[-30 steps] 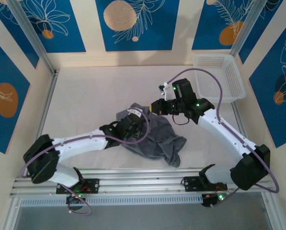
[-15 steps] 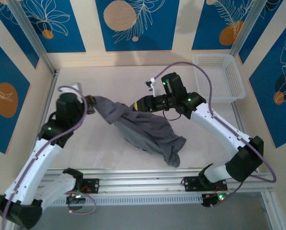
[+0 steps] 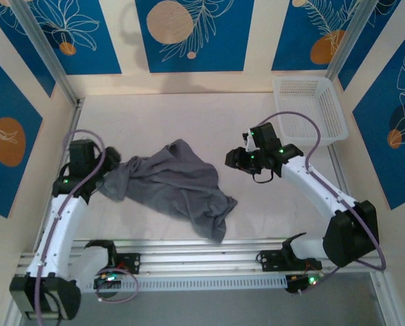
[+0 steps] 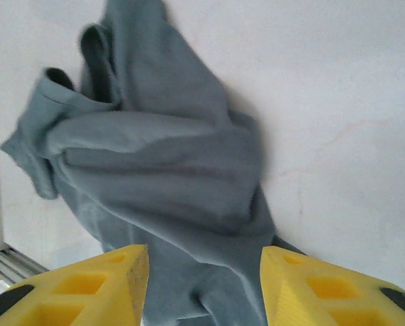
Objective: Fold the inside-out t-shirt
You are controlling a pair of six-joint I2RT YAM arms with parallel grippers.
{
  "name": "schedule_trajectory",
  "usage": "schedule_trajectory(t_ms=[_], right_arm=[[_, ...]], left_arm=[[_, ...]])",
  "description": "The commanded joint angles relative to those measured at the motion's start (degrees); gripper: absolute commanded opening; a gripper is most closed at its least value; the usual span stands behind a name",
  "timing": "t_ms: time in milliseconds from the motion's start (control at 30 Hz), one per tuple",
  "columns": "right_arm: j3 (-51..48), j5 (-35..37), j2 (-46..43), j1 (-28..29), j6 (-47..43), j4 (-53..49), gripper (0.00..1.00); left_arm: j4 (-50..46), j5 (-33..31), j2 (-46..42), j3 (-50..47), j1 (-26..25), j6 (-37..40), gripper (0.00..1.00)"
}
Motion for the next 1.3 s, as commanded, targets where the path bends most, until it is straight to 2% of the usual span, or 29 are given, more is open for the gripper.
schedule_trajectory(t_ms=[0,133,233,400,433,467,500,533,567,600,633,767,833,900,1000,1033,1100,1200,1267], right_arm=[[1.74,-0.15,5.01,1.50,-1.78,2.65,0.53],[6.20,-2.76,15.37,2.78,-4.67,6.41,0.58],[9.67,-5.17,23.46,2.95,-5.51,8.66,0.59],[13.45,-6.95,32.17,4.25,-6.67,11.06,0.58],[13.91,-7.98,33.46,4.69,-6.84,11.37,0.55],[14.06,-9.44,34.22,5.02,-7.00,11.52,0.47],[13.74,-11.71,34.50,5.44,-7.11,12.29,0.33],[13.07,-13.54,33.95,6.04,-7.20,13.29,0.16],[11.96,-14.29,32.84,6.64,-7.12,14.24,0.05],[10.04,-14.65,30.69,7.65,-7.27,15.75,0.00],[7.95,-15.02,27.81,9.10,-7.89,17.58,0.00],[0.97,-15.74,20.11,19.37,-12.91,21.65,0.00],[0.93,-16.47,21.79,24.99,-15.34,19.22,0.00],[1.29,-16.88,23.96,27.60,-15.41,17.61,0.00],[0.96,-15.72,21.88,27.97,-13.83,18.12,0.23],[1.13,-13.67,19.40,27.71,-13.94,17.89,0.32],[1.80,-9.44,15.57,26.35,-14.95,16.95,0.42],[2.17,-2.81,12.52,21.91,-13.71,17.09,0.46],[3.09,2.06,12.99,18.13,-11.38,16.03,0.46]], left_arm=[[-0.49,2.18,7.59,7.09,-11.72,9.82,0.67],[-2.76,1.34,22.11,12.81,-17.14,12.70,0.76],[-3.06,2.85,31.46,17.20,-17.52,13.37,0.88],[-1.78,-1.07,42.92,22.70,-17.97,13.37,0.97],[-1.58,-2.08,44.76,23.61,-18.03,13.41,0.96],[-1.42,-2.53,46.10,24.23,-17.87,13.56,0.92],[-1.02,-1.96,47.27,24.58,-17.55,13.60,0.83],[-0.42,-0.33,48.00,24.63,-17.04,13.44,0.61],[0.27,1.56,48.24,24.35,-16.46,13.13,0.36],[0.99,3.56,47.97,23.89,-15.75,12.78,0.08],[1.43,4.20,47.03,23.19,-15.24,12.45,0.00],[2.89,-0.59,39.21,18.05,-13.65,10.48,0.00],[2.92,-5.45,34.43,13.94,-13.07,7.27,0.00],[2.18,-10.60,31.38,9.92,-12.91,3.72,0.00],[1.12,-15.05,29.19,4.28,-12.80,-0.91,0.00],[0.46,-16.88,28.64,2.60,-12.86,-2.99,0.00],[-1.80,-21.21,27.60,0.29,-12.78,-6.90,0.00],[-4.61,-26.26,26.08,-1.91,-11.61,-11.43,0.00],[-5.23,-27.18,24.81,-2.85,-10.42,-12.49,0.10]])
